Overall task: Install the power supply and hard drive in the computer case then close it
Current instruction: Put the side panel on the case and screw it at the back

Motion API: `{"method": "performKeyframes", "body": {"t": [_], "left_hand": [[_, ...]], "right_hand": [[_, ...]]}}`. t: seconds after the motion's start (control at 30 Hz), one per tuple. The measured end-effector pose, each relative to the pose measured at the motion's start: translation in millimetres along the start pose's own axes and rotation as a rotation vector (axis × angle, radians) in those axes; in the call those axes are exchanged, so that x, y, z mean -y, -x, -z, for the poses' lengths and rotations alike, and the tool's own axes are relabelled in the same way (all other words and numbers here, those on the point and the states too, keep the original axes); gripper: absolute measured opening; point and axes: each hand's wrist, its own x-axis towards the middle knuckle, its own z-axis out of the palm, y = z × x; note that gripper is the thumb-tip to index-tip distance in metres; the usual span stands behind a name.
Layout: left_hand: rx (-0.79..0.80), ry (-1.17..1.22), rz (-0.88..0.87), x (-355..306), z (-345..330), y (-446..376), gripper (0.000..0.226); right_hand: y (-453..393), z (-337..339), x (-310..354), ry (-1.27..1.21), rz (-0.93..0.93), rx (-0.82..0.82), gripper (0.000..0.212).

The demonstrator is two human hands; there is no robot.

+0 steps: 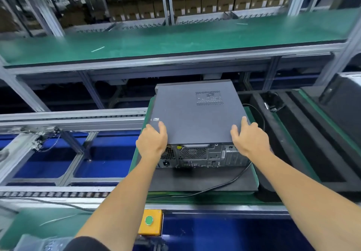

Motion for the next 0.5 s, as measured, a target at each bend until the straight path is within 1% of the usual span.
{"method": "performKeyframes", "body": {"t": [0.1, 0.27, 0.37, 0.5], "left_hand": [[-0.055, -0.001, -0.012, 3, -1, 0, 0.059], [-0.131, -0.035, 0.024, 5, -10, -5, 0.071], [-0.126, -0.068, 0.039, 5, -12, -9, 0.077], [-0.074, -0.075, 0.02, 4, -9, -9, 0.073]], "right_hand": [[-2, -1, -1, 0.019, 0.006, -0.029, 0.053], [-7, -9, -4, 0.1, -0.006, -0.089, 0.057], [-9, -12, -4, 0.109, -0.024, -0.096, 0.052], [-9, -9, -2, 0.092, -0.015, -0.098, 0.05]]}}
